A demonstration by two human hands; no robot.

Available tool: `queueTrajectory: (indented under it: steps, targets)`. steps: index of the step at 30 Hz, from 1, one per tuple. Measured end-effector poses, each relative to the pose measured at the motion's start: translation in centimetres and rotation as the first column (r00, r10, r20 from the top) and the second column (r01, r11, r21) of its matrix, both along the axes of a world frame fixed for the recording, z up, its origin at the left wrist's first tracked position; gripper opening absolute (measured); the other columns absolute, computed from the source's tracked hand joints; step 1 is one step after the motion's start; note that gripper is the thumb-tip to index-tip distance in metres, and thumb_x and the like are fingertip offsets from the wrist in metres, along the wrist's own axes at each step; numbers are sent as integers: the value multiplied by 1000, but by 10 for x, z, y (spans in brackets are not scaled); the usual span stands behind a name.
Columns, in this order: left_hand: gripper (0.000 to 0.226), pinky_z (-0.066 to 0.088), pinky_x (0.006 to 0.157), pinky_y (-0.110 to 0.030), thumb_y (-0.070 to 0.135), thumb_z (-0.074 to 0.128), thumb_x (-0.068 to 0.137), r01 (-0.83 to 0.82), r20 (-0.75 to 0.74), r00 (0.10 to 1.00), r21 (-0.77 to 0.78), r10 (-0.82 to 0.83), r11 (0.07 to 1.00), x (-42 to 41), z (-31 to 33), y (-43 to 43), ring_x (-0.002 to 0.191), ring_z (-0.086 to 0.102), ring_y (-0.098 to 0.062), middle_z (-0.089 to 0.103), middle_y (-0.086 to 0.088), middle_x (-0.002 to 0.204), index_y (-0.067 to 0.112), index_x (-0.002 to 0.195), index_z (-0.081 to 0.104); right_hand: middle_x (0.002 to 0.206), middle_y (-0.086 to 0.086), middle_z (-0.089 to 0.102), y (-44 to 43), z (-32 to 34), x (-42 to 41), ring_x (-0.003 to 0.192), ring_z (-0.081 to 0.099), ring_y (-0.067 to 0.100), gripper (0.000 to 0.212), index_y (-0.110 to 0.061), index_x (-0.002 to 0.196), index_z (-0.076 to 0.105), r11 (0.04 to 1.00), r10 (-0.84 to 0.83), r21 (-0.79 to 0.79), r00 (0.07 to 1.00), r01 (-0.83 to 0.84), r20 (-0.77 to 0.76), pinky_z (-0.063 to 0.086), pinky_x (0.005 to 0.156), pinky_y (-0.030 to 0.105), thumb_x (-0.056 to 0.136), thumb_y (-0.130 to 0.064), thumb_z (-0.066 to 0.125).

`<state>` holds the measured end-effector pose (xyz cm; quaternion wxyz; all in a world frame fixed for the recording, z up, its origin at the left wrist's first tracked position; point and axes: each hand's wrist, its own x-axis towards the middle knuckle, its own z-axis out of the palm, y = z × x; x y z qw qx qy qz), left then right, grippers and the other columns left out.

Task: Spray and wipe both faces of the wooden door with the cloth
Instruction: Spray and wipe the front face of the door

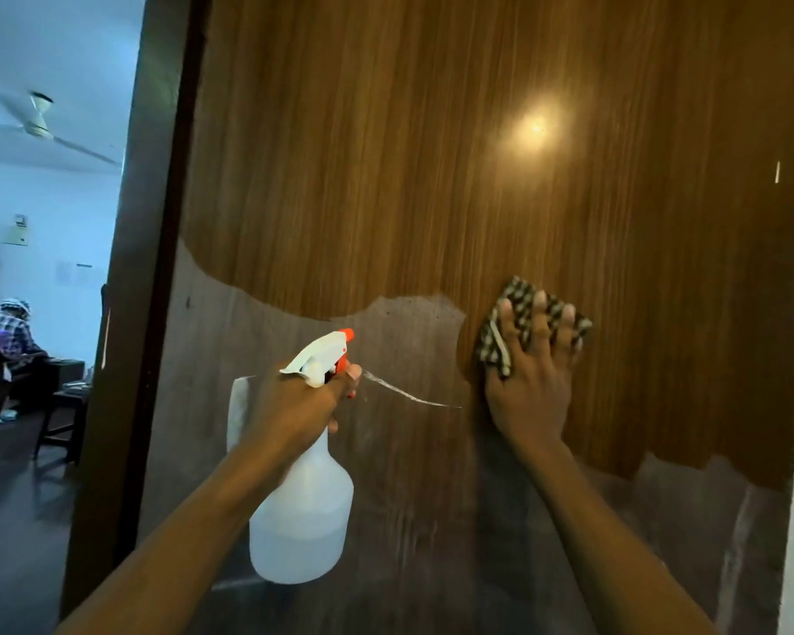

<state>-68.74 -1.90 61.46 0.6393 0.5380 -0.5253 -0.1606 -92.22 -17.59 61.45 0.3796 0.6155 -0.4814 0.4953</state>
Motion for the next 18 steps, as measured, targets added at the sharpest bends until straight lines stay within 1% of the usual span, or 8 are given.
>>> queueTrajectory:
  steps: [3, 5, 8, 11, 13, 15, 16, 18]
  targets:
    - [23, 49, 65, -23, 40, 55, 88, 5, 15, 1000, -16, -4, 1000, 19, 4, -2, 75, 60, -14, 61, 5, 95, 25, 104, 51, 167, 9, 5, 3, 19, 53, 152, -7, 37, 70, -30, 158, 20, 999, 29, -8, 980, -31, -198, -1, 121, 58, 93, -52, 32]
    - [30, 51, 65, -25, 43, 57, 86, 14, 9, 1000, -37, -13, 999, 30, 8, -4, 76, 63, -16, 64, 5, 95, 22, 109, 56, 167, 7, 4, 2, 8, 69, 153, -6, 35, 72, -31, 158, 18, 999, 28, -14, 946, -34, -324, 2, 122, 57, 92, -54, 35]
    - [36, 54, 68, -28, 43, 58, 86, 19, 5, 1000, -28, -19, 999, 46, 10, -6, 80, 64, -17, 67, 0, 102, 20, 113, 57, 166, 7, 11, -2, -20, 52, 153, 2, 36, 73, -31, 157, 23, 998, 21, -46, 921, -42, -388, 10, 121, 58, 89, -49, 44]
    - [40, 48, 60, -21, 38, 57, 87, 71, -11, 997, -9, -71, 997, 56, 0, -5, 84, 62, -16, 66, -5, 111, 15, 120, 55, 166, 9, 15, 2, -39, 20, 153, 4, 36, 72, -31, 155, 31, 999, -23, -36, 958, 14, -284, 16, 119, 60, 86, -45, 45]
    - [42, 45, 57, -18, 35, 57, 89, 87, -16, 996, -1, -87, 996, 64, -2, -2, 84, 60, -17, 64, -7, 114, 14, 125, 53, 166, 10, 11, 7, -28, 22, 153, 0, 38, 71, -29, 156, 29, 999, -36, 13, 996, 37, -83, 14, 119, 62, 88, -44, 43]
    - [42, 44, 57, -18, 34, 57, 89, 97, -10, 995, -4, -97, 995, 79, 1, 0, 81, 59, -16, 64, -7, 115, 13, 126, 52, 166, 12, 8, 10, 1, 54, 152, -4, 40, 69, -28, 158, 23, 998, -53, 20, 995, 52, 83, 9, 119, 63, 93, -45, 42]
    - [42, 44, 57, -18, 34, 57, 89, 93, -9, 996, -11, -93, 996, 88, 3, 0, 79, 59, -16, 64, -7, 114, 14, 125, 52, 166, 12, 7, 11, 18, 76, 152, -4, 41, 68, -29, 158, 21, 999, -52, 5, 993, 51, 111, 7, 119, 63, 95, -45, 41]
    - [41, 44, 57, -19, 34, 58, 88, 74, -12, 997, -23, -75, 997, 102, 6, 1, 76, 58, -14, 63, -4, 111, 14, 124, 52, 167, 12, 4, 11, 43, 121, 151, -5, 41, 67, -30, 159, 17, 999, -44, -20, 998, 45, 53, 2, 120, 63, 98, -49, 37]
